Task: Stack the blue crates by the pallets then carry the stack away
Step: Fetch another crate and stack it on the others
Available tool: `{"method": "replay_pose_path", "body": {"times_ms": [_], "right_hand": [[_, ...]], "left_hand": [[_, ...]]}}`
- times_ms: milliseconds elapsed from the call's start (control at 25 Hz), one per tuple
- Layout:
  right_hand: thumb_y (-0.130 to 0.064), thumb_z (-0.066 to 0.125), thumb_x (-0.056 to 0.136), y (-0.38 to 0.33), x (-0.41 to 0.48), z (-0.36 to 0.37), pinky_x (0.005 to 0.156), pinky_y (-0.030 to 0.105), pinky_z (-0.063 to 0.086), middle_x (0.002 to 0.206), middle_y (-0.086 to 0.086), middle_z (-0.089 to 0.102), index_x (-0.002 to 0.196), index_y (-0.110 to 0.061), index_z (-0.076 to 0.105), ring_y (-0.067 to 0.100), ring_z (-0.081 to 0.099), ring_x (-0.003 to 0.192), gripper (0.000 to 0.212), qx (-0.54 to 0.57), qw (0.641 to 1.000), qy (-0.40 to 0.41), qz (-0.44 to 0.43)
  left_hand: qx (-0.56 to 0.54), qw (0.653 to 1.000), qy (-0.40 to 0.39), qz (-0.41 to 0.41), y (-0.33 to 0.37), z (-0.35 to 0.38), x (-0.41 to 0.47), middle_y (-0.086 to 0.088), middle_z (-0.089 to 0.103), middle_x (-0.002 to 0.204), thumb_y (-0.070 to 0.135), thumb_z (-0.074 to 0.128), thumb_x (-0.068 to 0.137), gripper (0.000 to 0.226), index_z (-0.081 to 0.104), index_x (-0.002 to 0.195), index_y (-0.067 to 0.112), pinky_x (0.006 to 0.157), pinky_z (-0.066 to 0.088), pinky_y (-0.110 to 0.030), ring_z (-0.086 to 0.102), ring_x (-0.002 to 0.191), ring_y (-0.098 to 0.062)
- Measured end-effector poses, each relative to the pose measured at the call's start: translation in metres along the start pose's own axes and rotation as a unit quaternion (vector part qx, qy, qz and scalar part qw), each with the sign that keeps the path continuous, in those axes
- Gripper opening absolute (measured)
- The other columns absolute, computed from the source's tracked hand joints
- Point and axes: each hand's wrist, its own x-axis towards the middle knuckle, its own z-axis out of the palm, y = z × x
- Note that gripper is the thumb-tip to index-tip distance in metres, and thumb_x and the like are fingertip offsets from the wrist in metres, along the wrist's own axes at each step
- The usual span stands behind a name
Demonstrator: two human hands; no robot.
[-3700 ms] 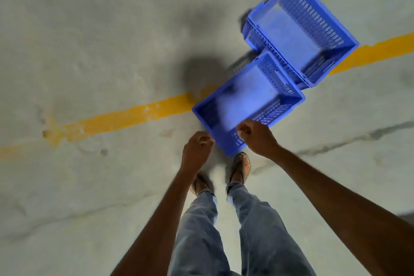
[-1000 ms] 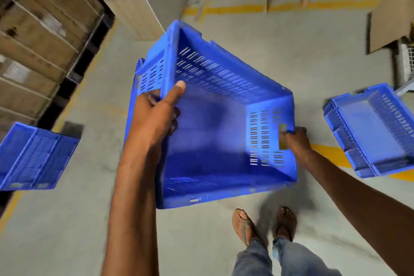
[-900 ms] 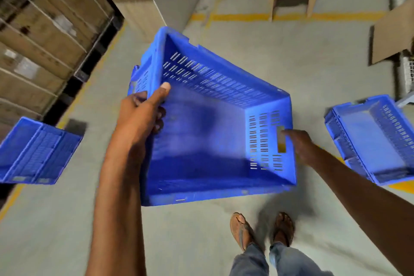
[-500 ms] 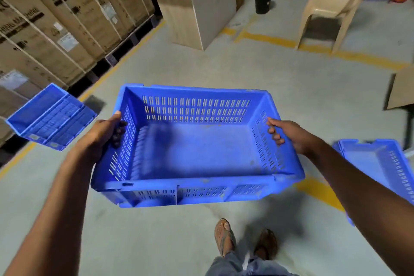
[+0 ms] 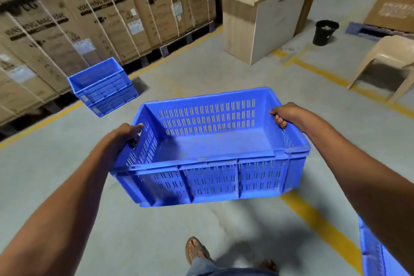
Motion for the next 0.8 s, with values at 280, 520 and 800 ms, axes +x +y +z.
{"method": "replay_pose_path", "body": {"times_ms": [280,520,800], "right_hand": [[-0.041,0.053,0.090,-0.028,0.001,0.149,0.071,0.040,0.051,0.100,0.027,0.067,0.100,0.003,0.064,0.042,0.066,0.089,0.047,-0.181,0.948,0.228,-0.125],[-0.034,0.056,0.089,-0.072,0.026,0.238,0.068,0.040,0.048,0.101,0.031,0.066,0.098,0.007,0.064,0.045,0.065,0.092,0.043,-0.213,0.936,0.220,-0.175],[-0.032,0.055,0.092,-0.174,0.128,0.298,0.071,0.045,0.050,0.096,0.036,0.065,0.093,0.012,0.063,0.048,0.063,0.090,0.045,-0.222,0.918,0.194,-0.265]], "left_hand": [[-0.024,0.979,0.203,-0.011,-0.114,-0.045,0.024,-0.015,0.060,0.056,0.040,0.058,0.092,0.045,0.063,0.076,-0.002,0.056,0.041,-0.033,0.059,0.056,-0.029],[-0.050,0.967,0.250,0.010,-0.131,-0.110,0.057,-0.021,0.069,0.084,0.036,0.059,0.092,0.035,0.064,0.090,0.001,0.068,0.050,-0.038,0.067,0.077,-0.037],[-0.042,0.949,0.312,0.014,-0.105,-0.171,0.140,-0.017,0.064,0.088,0.031,0.049,0.097,0.032,0.055,0.088,0.000,0.067,0.043,-0.036,0.060,0.076,-0.033]]}}
